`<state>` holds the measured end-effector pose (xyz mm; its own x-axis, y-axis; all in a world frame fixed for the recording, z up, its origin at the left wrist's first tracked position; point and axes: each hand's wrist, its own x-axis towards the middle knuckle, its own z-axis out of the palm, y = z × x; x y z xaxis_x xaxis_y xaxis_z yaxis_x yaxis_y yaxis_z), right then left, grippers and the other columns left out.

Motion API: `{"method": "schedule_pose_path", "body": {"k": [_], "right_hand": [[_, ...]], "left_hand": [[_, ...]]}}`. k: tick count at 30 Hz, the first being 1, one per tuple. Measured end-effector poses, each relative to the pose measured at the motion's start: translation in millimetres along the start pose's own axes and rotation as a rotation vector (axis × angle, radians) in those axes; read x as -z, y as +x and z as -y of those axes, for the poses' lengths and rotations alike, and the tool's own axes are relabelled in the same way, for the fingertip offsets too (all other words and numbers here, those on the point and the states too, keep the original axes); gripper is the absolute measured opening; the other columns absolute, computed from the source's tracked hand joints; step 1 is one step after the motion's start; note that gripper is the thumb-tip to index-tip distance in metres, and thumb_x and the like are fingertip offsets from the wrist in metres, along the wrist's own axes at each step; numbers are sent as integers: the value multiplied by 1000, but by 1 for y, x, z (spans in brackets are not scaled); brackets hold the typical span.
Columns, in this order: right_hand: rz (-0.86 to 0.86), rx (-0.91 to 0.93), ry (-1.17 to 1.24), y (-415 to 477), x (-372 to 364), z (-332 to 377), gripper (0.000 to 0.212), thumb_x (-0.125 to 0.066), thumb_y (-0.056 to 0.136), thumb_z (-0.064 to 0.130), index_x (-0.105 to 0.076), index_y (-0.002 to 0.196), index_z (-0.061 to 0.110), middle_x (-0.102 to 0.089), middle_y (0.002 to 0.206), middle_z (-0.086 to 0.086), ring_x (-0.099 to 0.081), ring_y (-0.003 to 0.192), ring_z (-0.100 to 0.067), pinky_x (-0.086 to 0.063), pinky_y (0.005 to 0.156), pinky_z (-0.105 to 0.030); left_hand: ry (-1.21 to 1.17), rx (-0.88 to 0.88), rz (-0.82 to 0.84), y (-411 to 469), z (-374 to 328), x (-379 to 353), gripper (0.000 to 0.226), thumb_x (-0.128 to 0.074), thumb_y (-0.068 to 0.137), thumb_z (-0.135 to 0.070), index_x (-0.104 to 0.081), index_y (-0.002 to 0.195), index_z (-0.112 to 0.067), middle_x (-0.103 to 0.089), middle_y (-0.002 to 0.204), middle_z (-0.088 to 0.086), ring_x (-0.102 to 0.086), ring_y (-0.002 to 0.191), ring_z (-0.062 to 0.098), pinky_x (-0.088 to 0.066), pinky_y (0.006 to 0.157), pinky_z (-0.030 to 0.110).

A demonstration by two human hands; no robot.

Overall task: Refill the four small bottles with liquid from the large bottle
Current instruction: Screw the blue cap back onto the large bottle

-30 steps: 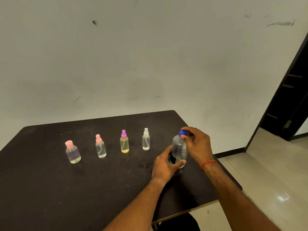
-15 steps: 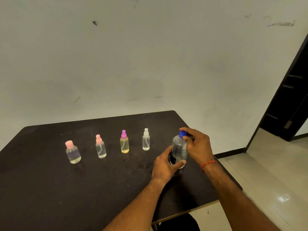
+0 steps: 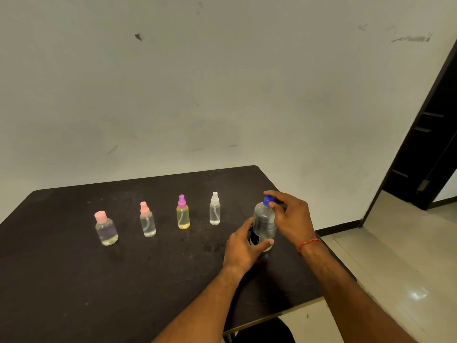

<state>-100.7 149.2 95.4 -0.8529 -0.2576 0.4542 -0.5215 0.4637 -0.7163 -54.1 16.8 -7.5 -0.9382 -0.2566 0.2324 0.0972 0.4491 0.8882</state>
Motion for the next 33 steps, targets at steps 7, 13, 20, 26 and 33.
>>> {"method": "schedule_pose_path", "body": {"k": [7, 13, 20, 26, 33], "right_hand": [[-100, -73, -53, 3, -6, 7, 28, -80, 77, 36, -63, 93, 21, -67, 87, 4, -63, 79, -9, -56, 76, -23], [-9, -1, 8, 2, -3, 4, 55, -71, 88, 23, -51, 139, 25, -59, 123, 10, -61, 102, -8, -53, 89, -22], [-80, -6, -57, 2, -6, 1, 23, -74, 85, 24, -69, 107, 18, -70, 101, 2, -65, 90, -9, -55, 86, -25], [-38, -55, -68, 4, -5, 8, 54, -77, 80, 38, -55, 127, 22, -62, 106, 10, -62, 90, -8, -50, 82, -20], [-38, 3, -79, 1, -6, 0, 27, -69, 89, 18, -68, 116, 19, -70, 111, -1, -64, 101, -15, -52, 94, -30]], "left_hand": [[9, 6, -7, -1, -1, 1, 57, -83, 74, -46, -57, 125, -45, -64, 106, -33, -63, 104, -7, -53, 95, 23], [-4, 20, 0, 0, -1, 1, 59, -84, 75, -47, -56, 127, -47, -64, 104, -35, -61, 103, -11, -50, 92, 15], [5, 7, -1, 0, -1, 1, 58, -83, 75, -47, -57, 126, -45, -64, 106, -34, -62, 104, -10, -51, 92, 17], [-4, 8, 6, -1, -1, 2, 54, -83, 75, -47, -54, 120, -54, -61, 101, -44, -59, 102, -17, -47, 89, 11], [-9, 2, 2, 0, 0, 0, 57, -83, 74, -47, -56, 124, -47, -64, 104, -35, -62, 103, -11, -51, 90, 15]]}}
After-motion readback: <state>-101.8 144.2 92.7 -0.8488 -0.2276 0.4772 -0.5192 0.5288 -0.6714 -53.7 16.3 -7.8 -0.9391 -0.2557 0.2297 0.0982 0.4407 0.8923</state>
